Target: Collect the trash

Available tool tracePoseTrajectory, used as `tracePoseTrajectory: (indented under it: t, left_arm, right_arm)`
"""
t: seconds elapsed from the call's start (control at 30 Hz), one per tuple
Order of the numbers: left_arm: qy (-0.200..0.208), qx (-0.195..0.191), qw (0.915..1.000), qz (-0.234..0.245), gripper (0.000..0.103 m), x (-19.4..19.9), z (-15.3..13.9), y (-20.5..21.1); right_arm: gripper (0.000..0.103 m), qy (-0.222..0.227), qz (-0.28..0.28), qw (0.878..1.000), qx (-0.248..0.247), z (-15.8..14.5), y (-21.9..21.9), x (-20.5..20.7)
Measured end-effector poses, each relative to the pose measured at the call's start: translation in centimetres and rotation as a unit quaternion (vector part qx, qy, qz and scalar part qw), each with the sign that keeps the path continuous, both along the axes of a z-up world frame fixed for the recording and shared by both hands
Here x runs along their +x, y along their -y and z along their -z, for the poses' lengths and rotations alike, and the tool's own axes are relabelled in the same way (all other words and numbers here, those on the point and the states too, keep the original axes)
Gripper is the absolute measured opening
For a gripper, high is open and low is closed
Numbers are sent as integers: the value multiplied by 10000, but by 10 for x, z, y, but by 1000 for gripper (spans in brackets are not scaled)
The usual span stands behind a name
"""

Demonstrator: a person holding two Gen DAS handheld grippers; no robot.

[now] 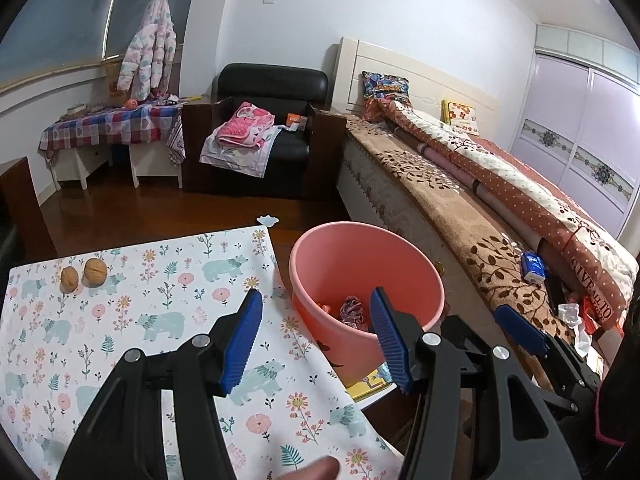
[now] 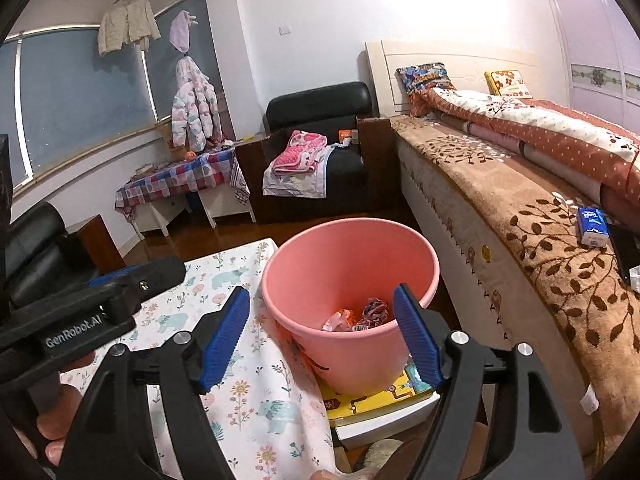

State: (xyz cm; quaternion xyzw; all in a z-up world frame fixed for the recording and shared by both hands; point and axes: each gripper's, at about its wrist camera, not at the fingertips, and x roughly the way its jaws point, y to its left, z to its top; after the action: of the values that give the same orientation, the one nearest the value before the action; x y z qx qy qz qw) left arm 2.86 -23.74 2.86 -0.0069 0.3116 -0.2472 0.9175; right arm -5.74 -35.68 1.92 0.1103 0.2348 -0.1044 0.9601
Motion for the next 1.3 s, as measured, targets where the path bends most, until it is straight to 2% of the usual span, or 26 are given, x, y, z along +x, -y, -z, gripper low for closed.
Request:
tracePoseTrajectory:
  t: [0.07,0.17,0.27,0.33,1.3]
  left_arm:
    - [27,-29,10000,6,56,-3,-1,-2]
    - [48,-68,10000,27,62,-8,-4,-6]
    - [106,-84,9999,45,62,-13,-6,-9]
    - [182,-76,9998,33,62,-18,-8,-10]
    - [193,-192,9996,91,62,-36,-10,-25]
  right_arm:
    - [75,9,33,10000,-44,-1,-3,-2]
    - [75,-25,51,9999,-96,0,-6,-5]
    - [76,21,121,9999,-106,-3,-9,-9]
    - [82,36,149,9998,-109,-3,-10,-11]
    - [83,-89,231,9994,-240,-6,-32,-24]
